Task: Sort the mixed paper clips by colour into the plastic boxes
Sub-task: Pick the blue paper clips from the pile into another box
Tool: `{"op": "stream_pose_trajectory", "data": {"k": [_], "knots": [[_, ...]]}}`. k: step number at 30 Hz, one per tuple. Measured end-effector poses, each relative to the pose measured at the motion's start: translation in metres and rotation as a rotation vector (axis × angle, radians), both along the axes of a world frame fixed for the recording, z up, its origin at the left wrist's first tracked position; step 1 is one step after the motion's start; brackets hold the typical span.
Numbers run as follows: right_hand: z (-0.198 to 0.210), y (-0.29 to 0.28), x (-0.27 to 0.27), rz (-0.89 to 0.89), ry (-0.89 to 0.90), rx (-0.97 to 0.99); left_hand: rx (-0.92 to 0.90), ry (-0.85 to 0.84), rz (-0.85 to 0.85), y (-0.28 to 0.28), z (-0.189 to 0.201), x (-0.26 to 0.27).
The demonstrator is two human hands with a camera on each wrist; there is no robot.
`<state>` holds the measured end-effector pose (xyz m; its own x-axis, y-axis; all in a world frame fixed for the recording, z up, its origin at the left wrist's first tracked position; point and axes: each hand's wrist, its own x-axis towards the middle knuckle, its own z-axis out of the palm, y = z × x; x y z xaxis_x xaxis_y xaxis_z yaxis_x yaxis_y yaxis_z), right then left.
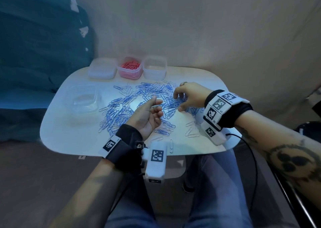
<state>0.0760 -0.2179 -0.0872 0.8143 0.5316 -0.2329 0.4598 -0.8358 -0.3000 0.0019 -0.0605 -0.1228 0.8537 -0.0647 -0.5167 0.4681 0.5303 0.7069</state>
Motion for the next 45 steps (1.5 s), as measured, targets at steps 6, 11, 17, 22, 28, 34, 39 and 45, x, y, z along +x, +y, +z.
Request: {"op": "stream_pose_trajectory", "data": {"k": [6,11,17,22,28,34,39,45], "knots": [[0.000,-0.005,-0.001,0.022,-0.032,-0.016,0.009,-0.004,0.034,-0.003,-0.001,0.000],[0.000,0.001,-0.004,0.077,-0.190,-0.177,0.068,-0.004,0.085,-0.009,-0.001,0.001],[-0.003,0.005,-0.008,0.101,-0.248,-0.211,-0.002,-0.028,0.112,-0.009,-0.003,-0.002],[0.014,-0.009,-0.004,-0.212,0.085,0.366,-0.289,-0.125,0.167,-0.001,-0.001,-0.007],[0.036,0.019,-0.030,-0.215,0.576,0.888,-0.541,-0.147,0.152,0.001,0.013,-0.007],[0.039,0.050,-0.043,-0.059,0.380,0.623,-0.560,-0.180,0.217,-0.003,0.024,-0.004],[0.052,0.029,-0.042,-0.224,0.103,0.847,-0.712,-0.179,0.282,0.002,0.016,-0.006],[0.012,-0.050,-0.029,-0.399,0.009,0.213,-0.839,-0.172,0.234,0.004,0.004,-0.010]]}}
